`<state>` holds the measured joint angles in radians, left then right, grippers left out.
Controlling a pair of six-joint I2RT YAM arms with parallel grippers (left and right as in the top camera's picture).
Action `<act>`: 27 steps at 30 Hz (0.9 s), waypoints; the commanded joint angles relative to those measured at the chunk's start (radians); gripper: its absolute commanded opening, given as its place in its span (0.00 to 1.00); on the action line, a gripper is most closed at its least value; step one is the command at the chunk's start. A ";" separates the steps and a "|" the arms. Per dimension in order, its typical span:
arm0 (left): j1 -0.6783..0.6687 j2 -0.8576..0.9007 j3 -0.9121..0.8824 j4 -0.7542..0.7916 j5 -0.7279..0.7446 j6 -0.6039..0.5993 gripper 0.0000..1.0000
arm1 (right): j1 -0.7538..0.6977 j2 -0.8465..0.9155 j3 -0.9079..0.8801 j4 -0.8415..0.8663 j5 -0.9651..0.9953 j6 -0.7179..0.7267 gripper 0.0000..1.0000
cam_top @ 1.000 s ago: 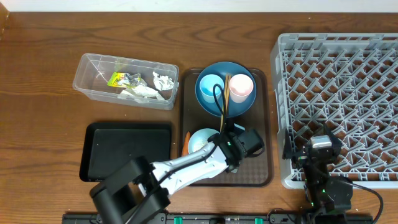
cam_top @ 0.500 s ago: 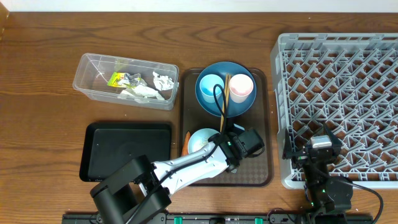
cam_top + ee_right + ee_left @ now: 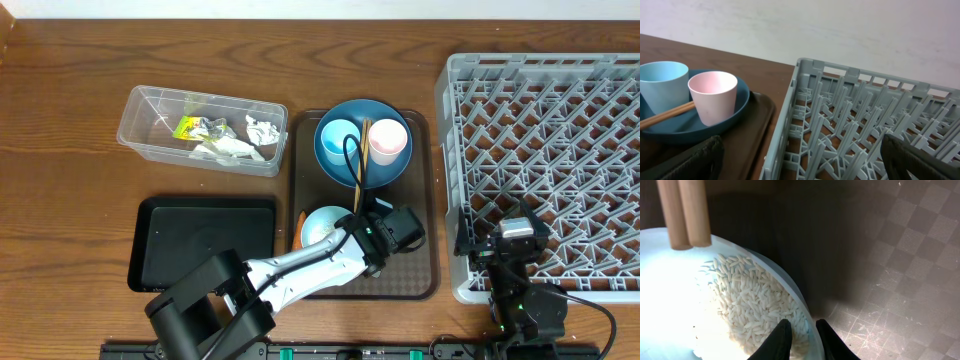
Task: Sort waste into correct bins and load items into the dishwasher rack
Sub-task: 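Lower the left gripper and grasp the rim of the rice bowl, then lift the rice bowl and carry it left over the black tray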
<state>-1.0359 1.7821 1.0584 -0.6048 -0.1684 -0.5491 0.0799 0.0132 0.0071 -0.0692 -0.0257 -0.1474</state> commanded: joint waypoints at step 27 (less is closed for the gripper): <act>0.005 -0.043 0.000 -0.015 -0.034 0.016 0.06 | -0.014 -0.002 -0.002 -0.003 -0.001 -0.007 0.99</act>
<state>-1.0359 1.7588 1.0584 -0.6102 -0.1905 -0.5419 0.0799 0.0132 0.0071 -0.0696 -0.0257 -0.1474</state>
